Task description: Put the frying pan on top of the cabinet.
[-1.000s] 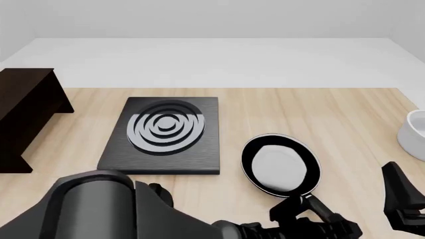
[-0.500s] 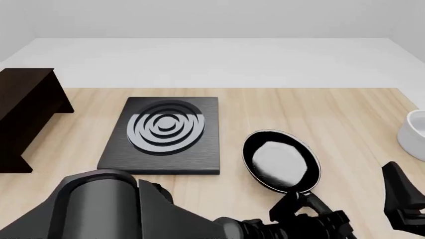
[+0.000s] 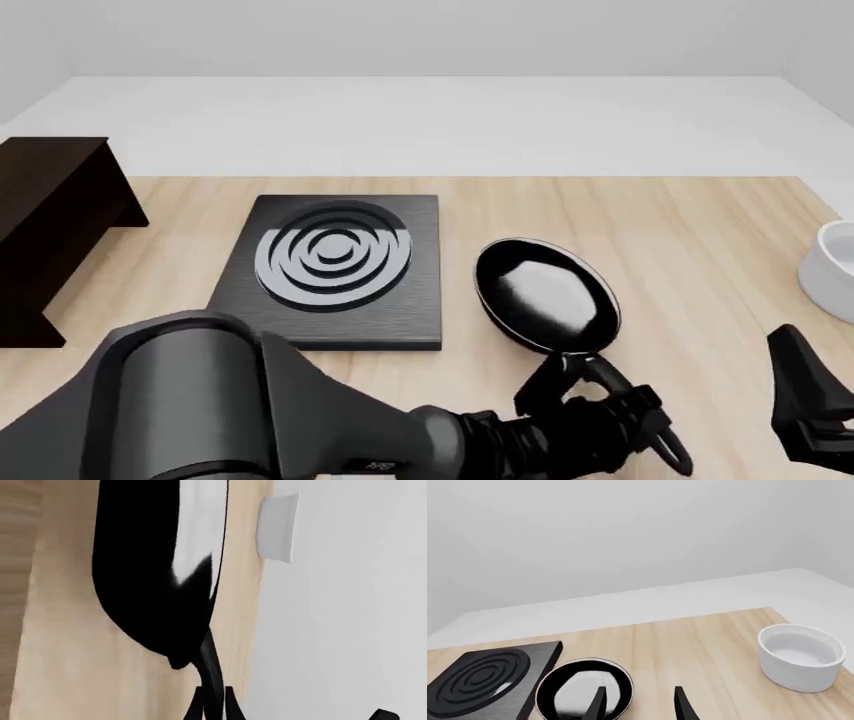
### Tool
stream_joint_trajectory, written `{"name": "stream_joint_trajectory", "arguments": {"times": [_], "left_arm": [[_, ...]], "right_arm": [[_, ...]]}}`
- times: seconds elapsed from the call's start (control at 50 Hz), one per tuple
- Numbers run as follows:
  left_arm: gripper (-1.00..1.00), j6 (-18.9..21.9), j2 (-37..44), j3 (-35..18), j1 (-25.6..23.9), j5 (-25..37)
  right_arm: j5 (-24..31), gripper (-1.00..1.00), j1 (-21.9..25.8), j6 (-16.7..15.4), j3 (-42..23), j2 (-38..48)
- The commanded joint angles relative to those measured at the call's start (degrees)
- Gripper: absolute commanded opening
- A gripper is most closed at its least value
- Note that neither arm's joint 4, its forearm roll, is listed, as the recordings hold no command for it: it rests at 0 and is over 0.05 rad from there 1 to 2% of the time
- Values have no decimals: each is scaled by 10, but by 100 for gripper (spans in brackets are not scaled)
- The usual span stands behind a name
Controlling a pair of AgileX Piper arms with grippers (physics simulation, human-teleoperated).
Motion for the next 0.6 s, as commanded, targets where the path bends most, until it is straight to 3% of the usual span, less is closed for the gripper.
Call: {"name": "stream_joint_trajectory", "arguments": {"times": [0.02,0.32,0.6], "left_arm": [[-100,74,-34,38,51,4],[-100,148,-175,115,100,11],[-100,171,-258,173,139,-6]], "right_arm": [[1,100,0,-3,0,0],[4,100,2,-11,-3,0],[4,100,3,-18,0,0]]}}
